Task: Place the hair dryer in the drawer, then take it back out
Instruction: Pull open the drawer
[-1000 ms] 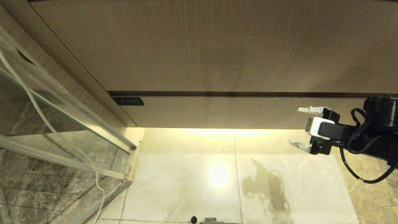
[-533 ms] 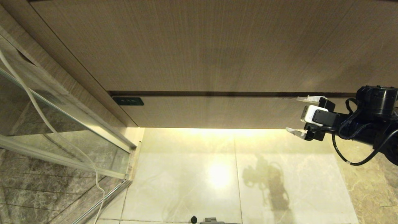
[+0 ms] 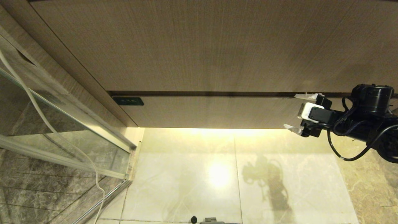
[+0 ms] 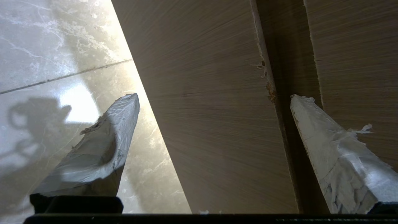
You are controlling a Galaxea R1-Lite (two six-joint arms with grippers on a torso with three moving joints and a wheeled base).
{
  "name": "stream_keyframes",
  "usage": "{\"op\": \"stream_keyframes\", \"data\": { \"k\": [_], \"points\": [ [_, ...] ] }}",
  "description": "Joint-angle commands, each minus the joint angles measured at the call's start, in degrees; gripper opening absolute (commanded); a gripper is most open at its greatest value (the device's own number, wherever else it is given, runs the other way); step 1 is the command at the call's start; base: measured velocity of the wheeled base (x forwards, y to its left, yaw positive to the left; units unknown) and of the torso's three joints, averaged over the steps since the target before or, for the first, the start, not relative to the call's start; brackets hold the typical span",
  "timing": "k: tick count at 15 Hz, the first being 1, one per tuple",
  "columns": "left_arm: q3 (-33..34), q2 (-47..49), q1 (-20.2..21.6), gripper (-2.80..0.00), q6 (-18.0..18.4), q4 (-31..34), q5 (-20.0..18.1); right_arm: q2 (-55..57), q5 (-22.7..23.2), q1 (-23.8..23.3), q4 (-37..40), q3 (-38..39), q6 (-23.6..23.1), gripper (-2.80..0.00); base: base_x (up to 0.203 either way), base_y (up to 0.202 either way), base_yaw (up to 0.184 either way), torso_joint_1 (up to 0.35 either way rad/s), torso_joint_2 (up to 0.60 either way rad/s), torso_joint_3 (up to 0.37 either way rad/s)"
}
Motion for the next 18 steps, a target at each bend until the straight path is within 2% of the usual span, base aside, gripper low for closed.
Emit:
{"op": "stream_keyframes", "data": {
  "k": [1,18],
  "points": [
    [0.1,0.0,0.0,-2.8,0.0,0.0,0.0,0.8,0.2,-0.1,-0.6,-0.3,-0.3,0.0,0.0,0.0,0.0,0.0,0.0,0.0],
    [0.0,0.0,0.0,-2.8,0.0,0.0,0.0,8.0,0.1,-0.2,-5.0,-3.9,0.6,0.0,0.0,0.0,0.0,0.0,0.0,0.0]
  ]
}}
